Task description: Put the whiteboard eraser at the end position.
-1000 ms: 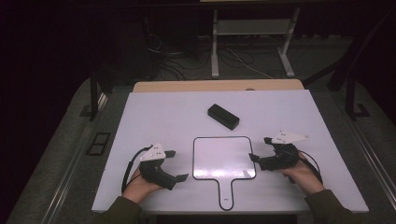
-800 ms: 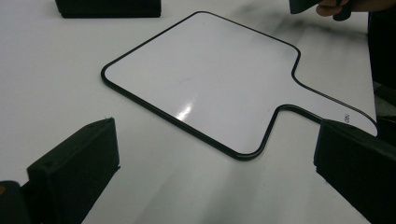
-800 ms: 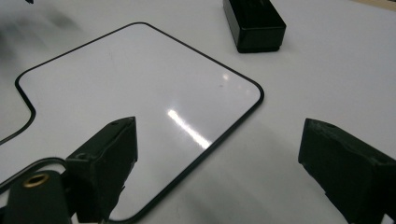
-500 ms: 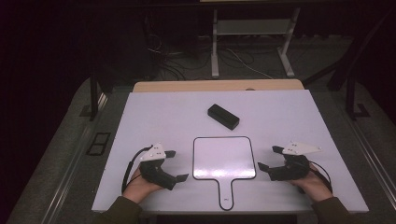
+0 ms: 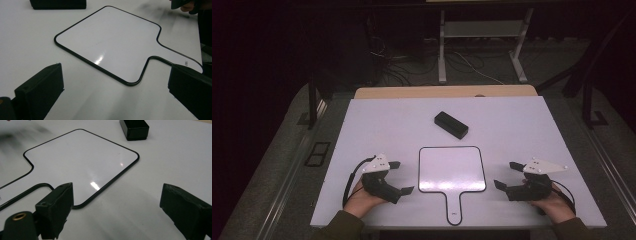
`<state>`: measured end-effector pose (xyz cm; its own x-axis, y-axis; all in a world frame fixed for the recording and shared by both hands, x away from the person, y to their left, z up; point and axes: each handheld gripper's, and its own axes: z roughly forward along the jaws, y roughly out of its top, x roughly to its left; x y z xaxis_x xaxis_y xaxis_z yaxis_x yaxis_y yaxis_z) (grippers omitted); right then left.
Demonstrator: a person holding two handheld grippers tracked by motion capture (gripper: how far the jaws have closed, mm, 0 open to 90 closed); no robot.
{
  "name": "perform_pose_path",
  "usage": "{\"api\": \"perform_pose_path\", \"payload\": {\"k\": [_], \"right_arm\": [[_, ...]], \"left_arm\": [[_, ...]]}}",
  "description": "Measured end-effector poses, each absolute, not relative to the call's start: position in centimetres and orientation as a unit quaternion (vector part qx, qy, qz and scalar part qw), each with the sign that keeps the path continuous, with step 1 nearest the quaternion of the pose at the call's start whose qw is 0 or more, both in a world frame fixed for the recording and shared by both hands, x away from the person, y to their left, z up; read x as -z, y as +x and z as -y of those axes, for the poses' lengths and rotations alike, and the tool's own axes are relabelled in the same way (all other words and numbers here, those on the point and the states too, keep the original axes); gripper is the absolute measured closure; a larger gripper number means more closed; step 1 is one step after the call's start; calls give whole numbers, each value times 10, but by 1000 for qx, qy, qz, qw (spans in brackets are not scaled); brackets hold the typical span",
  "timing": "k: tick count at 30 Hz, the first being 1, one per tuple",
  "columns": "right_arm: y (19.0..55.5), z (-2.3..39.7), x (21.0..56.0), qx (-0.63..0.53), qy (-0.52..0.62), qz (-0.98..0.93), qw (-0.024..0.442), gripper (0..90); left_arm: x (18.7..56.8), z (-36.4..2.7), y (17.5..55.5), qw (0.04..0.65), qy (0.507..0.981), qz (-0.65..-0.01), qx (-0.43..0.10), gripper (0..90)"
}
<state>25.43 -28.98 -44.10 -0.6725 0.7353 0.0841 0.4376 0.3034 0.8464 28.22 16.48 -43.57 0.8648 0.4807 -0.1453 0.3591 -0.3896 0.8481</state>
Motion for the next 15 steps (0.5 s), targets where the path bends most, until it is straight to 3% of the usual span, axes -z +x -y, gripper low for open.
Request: {"api": "perform_pose_path", "payload": {"k": [15], "right_arm": [[252,291,445,-453,373,-793,162,106]], "left_arm": [[436,-165,282,493,830,-252,-63,0]]}}
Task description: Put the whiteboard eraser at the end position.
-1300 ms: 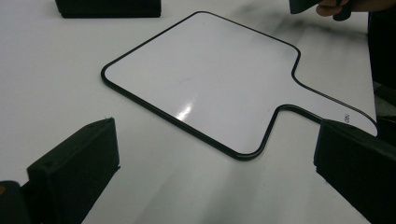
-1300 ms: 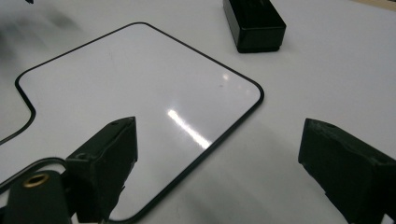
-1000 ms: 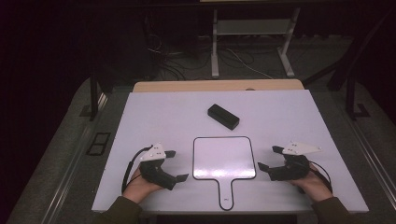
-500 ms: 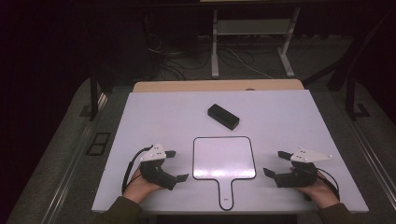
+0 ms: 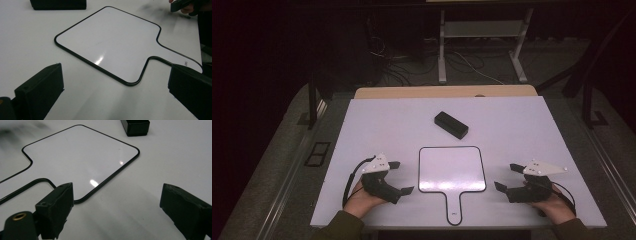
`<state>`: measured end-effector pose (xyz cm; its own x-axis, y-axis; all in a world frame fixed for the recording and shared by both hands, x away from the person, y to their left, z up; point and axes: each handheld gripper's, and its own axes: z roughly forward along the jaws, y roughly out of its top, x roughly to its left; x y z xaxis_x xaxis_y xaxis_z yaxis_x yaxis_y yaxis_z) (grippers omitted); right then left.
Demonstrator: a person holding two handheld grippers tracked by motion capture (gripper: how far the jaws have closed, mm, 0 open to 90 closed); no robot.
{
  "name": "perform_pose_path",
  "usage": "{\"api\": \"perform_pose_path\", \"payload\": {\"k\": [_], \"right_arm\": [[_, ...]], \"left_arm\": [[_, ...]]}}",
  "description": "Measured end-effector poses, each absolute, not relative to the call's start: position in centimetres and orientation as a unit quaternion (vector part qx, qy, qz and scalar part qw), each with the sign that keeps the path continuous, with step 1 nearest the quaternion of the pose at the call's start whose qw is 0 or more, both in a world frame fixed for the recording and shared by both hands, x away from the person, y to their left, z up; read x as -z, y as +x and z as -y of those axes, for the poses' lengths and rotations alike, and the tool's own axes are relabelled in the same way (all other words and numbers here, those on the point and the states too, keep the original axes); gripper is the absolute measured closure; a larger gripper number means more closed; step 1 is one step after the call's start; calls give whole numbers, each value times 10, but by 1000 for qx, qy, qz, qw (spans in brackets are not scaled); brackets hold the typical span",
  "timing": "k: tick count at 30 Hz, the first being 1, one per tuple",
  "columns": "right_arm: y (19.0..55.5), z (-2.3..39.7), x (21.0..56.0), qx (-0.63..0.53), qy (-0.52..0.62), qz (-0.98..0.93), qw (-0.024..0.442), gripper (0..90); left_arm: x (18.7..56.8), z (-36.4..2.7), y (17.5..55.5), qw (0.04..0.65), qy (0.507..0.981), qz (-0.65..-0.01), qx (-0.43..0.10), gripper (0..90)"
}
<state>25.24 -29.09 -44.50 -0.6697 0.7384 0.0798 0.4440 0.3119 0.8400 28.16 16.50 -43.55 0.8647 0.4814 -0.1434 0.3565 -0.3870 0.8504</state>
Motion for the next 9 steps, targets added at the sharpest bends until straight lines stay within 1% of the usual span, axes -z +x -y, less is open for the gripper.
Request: {"api": "perform_pose_path", "payload": {"k": [9], "right_arm": [[252,290,444,-457,369,-793,164,106]], "left_arm": [[435,-165,282,492,831,-252,-63,0]]}}
